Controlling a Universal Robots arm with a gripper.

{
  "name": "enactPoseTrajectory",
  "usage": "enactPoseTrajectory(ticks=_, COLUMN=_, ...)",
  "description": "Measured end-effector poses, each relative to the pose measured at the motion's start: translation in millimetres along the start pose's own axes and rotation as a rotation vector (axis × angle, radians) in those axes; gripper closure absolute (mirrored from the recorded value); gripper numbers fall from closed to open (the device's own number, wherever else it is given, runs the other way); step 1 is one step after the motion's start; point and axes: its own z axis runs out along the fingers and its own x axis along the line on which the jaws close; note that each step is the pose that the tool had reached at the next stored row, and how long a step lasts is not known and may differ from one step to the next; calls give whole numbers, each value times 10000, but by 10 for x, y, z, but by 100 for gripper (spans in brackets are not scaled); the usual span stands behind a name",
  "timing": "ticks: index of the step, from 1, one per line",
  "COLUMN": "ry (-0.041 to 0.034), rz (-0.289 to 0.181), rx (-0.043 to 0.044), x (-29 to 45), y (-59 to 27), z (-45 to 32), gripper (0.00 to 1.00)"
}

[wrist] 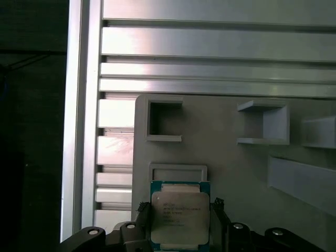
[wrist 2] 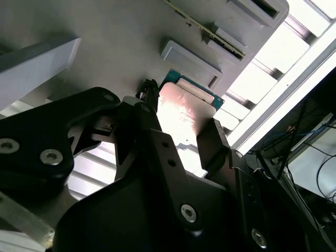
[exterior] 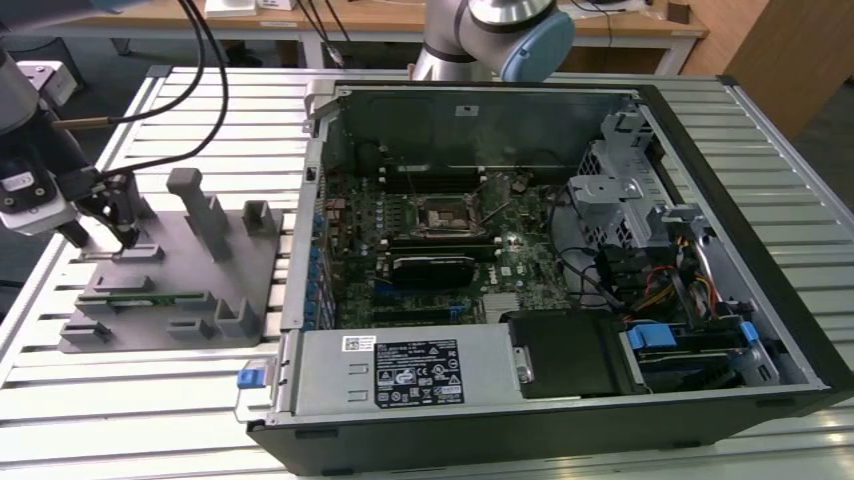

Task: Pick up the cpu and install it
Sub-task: 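Pick up the cpu and move it towards the insertion slot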

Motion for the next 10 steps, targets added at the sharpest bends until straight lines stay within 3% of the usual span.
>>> enactPoseTrajectory(ticks=10, ry=0, rz=0, rx=0, x=0, y=1, z=-33, gripper=46)
